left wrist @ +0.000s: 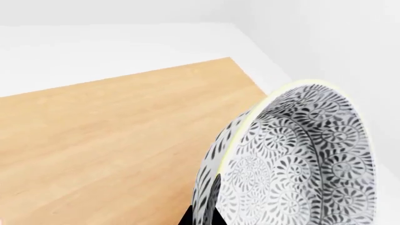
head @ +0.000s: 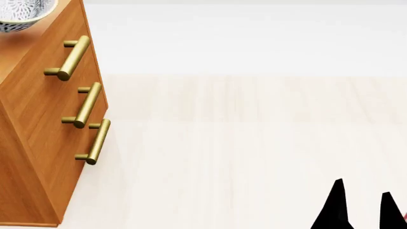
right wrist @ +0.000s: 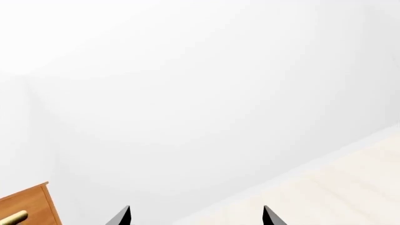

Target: Put the bowl on top of the cabinet.

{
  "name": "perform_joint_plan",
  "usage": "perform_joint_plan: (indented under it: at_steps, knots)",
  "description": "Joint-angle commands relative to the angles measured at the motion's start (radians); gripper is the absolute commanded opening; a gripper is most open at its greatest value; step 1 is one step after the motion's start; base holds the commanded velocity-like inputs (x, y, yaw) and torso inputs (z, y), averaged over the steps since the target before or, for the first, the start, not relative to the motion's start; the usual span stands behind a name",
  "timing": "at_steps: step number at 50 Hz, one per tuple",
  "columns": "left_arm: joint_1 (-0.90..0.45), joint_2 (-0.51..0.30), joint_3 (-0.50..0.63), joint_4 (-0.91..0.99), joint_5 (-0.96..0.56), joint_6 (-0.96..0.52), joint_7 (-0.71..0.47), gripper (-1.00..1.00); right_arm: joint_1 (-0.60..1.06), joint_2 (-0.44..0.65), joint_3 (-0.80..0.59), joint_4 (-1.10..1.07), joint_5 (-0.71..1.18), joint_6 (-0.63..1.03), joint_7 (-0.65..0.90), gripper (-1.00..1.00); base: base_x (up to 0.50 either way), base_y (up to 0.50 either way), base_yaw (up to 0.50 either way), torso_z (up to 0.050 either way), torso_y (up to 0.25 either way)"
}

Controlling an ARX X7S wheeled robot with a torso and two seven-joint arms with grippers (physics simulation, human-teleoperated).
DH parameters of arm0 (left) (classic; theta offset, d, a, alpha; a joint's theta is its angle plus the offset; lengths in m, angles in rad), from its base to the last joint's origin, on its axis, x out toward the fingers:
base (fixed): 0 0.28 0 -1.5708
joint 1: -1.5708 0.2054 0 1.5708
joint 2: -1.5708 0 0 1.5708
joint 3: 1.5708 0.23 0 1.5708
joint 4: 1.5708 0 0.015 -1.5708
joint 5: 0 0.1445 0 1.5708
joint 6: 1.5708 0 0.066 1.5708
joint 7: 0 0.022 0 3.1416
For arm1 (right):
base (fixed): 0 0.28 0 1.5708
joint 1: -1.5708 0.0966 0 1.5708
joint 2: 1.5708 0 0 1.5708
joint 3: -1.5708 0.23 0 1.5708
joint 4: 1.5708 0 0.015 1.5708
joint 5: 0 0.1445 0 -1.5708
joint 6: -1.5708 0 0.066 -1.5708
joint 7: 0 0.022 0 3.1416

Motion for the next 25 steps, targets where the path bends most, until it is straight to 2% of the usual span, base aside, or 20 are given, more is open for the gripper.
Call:
perform_joint_plan:
  at_steps: [1,25]
  knots:
    - [0.002,0.0,0.005,-0.012,0.011,0.015,-0.01,-1.0,0.003,-0.002,0.001,0.005,0.0,0.002,-0.001,1.0,0.0,0.0,0.0,0.0,0.0]
    - [0.013,-0.008,0.01,-0.012,0.017,0.024,-0.013,-1.0,0.007,-0.004,-0.003,0.009,-0.006,0.008,-0.004,1.0,0.0,0.0,0.0,0.0,0.0]
